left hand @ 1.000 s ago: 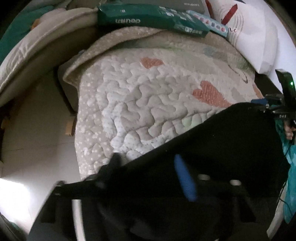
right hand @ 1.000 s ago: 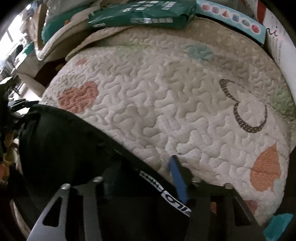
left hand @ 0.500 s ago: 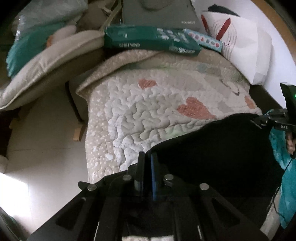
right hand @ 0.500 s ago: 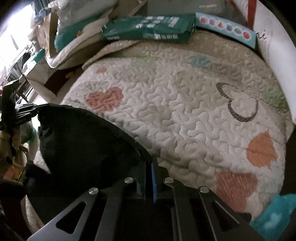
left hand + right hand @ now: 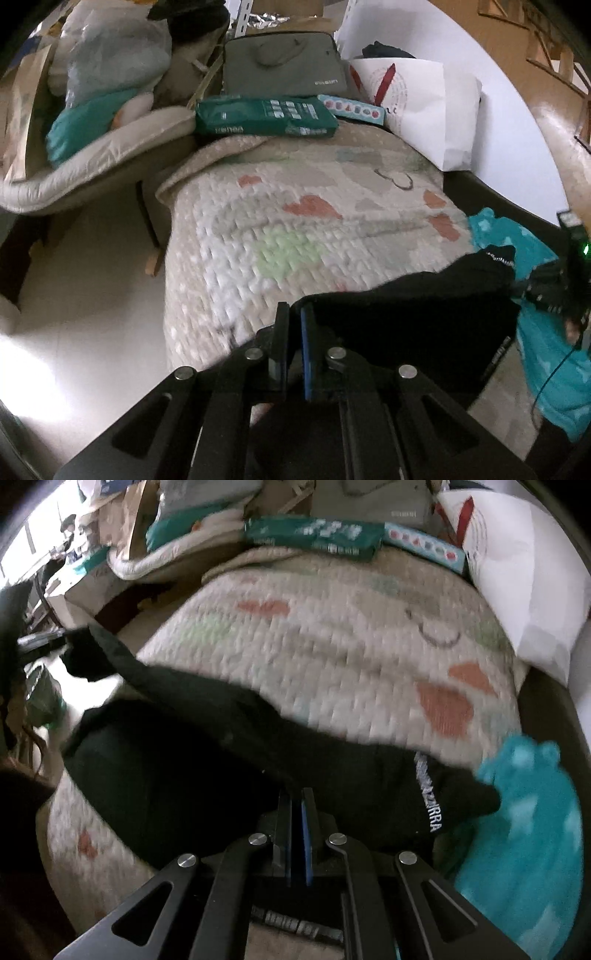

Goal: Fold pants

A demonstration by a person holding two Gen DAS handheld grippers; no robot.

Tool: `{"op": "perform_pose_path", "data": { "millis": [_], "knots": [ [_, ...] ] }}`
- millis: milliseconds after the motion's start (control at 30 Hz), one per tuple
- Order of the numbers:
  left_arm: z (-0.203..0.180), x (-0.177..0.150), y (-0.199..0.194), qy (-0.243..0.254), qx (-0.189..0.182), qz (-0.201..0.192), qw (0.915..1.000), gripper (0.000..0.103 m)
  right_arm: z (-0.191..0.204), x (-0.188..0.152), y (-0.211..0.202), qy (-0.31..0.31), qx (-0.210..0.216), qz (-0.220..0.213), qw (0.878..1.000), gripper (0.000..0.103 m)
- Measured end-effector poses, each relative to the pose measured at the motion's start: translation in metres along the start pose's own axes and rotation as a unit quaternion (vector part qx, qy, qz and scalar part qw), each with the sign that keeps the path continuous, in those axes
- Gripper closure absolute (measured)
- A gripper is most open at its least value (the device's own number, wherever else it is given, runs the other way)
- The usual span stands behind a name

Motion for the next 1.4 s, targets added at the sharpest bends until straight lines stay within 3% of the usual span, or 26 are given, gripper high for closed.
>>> {"op": "perform_pose_path", "data": {
  "millis": [233, 600, 900, 1133, 1400],
  "knots": [
    [0.000, -0.051, 0.021, -0.027, -0.007, 0.044, 0.9986, 0.098, 0.013, -0.018, 0.012, -0.010, -0.012, 0.017, 1.000, 0.098],
    [-0.015, -0.076, 0.052, 0.000, -0.004, 0.089, 0.9960, 0.098, 0.020, -0.014, 0.032, -0.023, -0.044, 0.036, 0.998, 0.098],
    [-0.019, -0.078, 0.041, 0.012, 0.007, 0.075, 0.9971, 0.098, 0.024, -0.021, 0.027, -0.019, -0.062, 0.035, 0.997, 0.098],
    [-0.025, -0.086, 0.030, 0.032, 0.037, 0.060, 0.9970, 0.098, 0.040, -0.044, 0.022, -0.008, -0.057, 0.031, 0.998, 0.098],
    [-0.015, -0.115, 0.019, 0.003, 0.061, 0.058, 0.9964, 0.098, 0.047, -0.057, 0.021, -0.017, -0.070, 0.040, 0.997, 0.098]
  ]
}}
Point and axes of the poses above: each gripper's, at about its wrist camera, not at the fingertips, and y roughly the way its jaws point, z to its left, x to its top, the point moved 9 cm from there along y, roughly the way its jaws point, and after that the axes turned 12 degrees about z, right-handed, at the moved point
